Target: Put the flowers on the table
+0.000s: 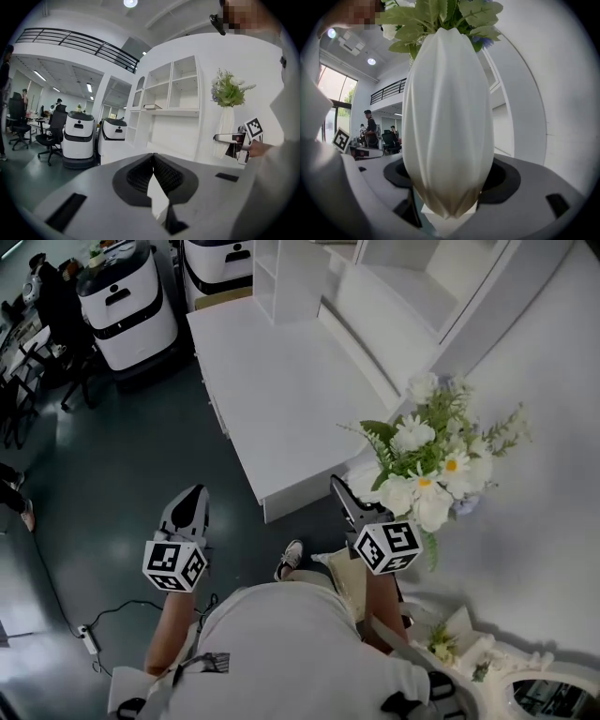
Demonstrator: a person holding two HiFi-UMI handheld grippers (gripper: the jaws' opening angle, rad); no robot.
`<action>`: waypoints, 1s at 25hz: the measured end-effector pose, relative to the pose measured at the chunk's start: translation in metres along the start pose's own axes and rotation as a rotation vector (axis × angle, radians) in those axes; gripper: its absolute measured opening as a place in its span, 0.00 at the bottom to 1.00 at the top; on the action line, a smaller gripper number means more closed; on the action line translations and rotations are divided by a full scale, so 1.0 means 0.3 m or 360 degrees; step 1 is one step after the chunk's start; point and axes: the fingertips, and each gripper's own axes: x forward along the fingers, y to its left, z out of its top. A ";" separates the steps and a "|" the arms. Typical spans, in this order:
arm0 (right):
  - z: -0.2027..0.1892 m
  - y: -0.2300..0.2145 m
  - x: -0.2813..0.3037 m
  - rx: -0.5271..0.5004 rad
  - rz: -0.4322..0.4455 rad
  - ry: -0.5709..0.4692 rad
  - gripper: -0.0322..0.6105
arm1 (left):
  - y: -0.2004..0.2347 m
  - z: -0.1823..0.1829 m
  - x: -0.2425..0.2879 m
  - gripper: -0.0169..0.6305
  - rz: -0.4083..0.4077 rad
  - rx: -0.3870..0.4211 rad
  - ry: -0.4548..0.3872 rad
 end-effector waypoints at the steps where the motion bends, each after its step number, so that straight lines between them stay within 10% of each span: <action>1: -0.010 -0.016 0.010 -0.0023 0.0027 0.0000 0.64 | -0.020 -0.001 0.034 0.05 0.0005 0.0007 -0.0013; 16: -0.010 -0.082 0.470 -0.0049 0.0258 0.0179 0.64 | 0.130 0.032 0.399 0.05 0.0133 -0.0125 0.0067; 25: 0.039 -0.140 0.051 -0.0221 -0.0017 -0.0185 0.64 | -0.188 0.042 0.349 0.05 -0.0217 0.0019 -0.0265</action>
